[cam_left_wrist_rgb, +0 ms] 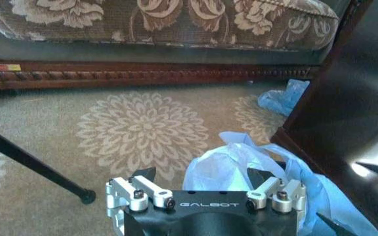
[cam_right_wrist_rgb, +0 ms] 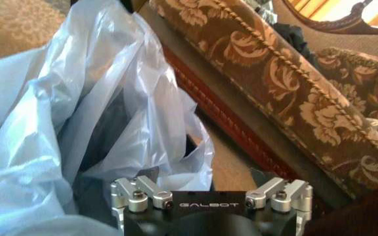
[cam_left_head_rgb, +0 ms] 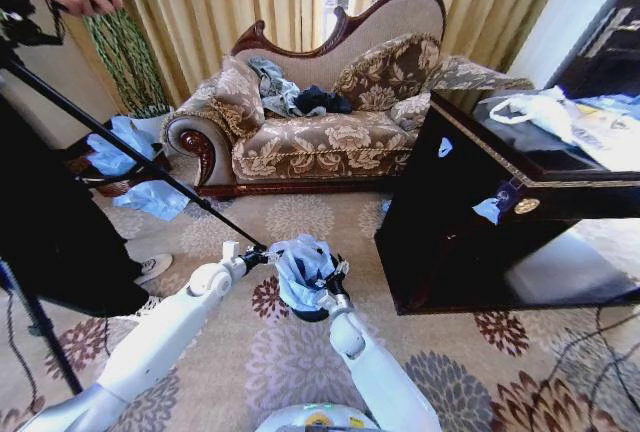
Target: Place a garbage bag over the trash bin.
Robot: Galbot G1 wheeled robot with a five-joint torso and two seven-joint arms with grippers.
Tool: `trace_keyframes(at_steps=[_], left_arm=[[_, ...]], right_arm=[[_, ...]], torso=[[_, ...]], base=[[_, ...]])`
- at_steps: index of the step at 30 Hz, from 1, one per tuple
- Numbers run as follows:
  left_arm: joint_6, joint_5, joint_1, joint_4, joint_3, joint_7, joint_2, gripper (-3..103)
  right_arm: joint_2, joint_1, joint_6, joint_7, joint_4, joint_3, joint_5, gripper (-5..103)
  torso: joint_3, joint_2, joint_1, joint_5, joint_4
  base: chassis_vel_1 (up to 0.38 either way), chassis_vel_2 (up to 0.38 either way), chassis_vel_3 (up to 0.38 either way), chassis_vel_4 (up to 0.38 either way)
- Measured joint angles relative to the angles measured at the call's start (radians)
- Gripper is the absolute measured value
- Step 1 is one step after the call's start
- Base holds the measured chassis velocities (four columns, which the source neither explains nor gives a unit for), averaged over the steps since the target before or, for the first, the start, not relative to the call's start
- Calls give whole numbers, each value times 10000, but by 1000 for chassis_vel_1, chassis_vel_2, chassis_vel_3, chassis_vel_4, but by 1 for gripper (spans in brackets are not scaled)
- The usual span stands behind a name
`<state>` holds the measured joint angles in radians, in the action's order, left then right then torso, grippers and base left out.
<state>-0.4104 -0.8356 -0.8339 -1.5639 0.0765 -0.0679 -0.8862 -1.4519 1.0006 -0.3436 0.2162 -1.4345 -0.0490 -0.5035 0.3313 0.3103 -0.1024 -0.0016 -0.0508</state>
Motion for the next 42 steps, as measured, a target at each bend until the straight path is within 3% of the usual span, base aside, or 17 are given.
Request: trace_keyframes(at_steps=[4, 9, 11, 18, 20, 27, 29, 34, 41, 42], left_arm=[[11, -7, 2, 15, 2, -7, 0, 96], [51, -11, -46, 40, 26, -16, -6, 96], [62, -11, -45, 59, 28, -17, -14, 96], [99, -35, -1, 118, 28, -23, -48, 96], [103, -38, 2, 126, 28, -23, -49, 96], [126, -45, 5, 162, 12, -34, -77, 96], [129, -45, 6, 167, 11, -35, -80, 96], [151, -46, 5, 194, 2, -42, -97, 96], [164, -45, 7, 210, -4, -51, -97, 96], [167, -45, 10, 215, -12, -53, -95, 96]], right_arm=[[-14, -14, 48, -105, 57, 52, -106, 85], [-11, -177, 169, -307, 221, 124, -275, 65], [-2, -203, 182, -337, 239, 126, -279, 65], [-5, -245, 587, -426, 482, 184, -494, 41], [-7, -245, 629, -426, 506, 206, -533, 41], [-11, -244, 686, -479, 633, 271, -590, 17], [-11, -248, 686, -487, 645, 278, -590, 17], [-7, -267, 683, -499, 656, 283, -591, 2], [17, -199, 637, -472, 456, 257, -610, 1], [16, -179, 633, -454, 401, 257, -621, 10]], torso=[[0, 0, 0, 0, 0], [0, 0, 0, 0, 1], [0, 0, 0, 0, 0], [0, 0, 0, 0, 0], [0, 0, 0, 0, 1], [-1, 0, 0, 0, 0], [-1, 0, 0, 0, 0], [-1, 0, 0, 0, 0], [-1, 0, 0, 0, 0], [-1, 0, 0, 0, 1]], base=[[0, 0, 0, 0], [0, 0, 0, 0], [0, 0, 0, 0], [0, 0, 0, 0], [0, 0, 0, 0], [0, 0, 0, 0], [0, 0, 0, 0], [0, 0, 0, 0], [0, 0, 0, 0], [0, 0, 0, 0]])
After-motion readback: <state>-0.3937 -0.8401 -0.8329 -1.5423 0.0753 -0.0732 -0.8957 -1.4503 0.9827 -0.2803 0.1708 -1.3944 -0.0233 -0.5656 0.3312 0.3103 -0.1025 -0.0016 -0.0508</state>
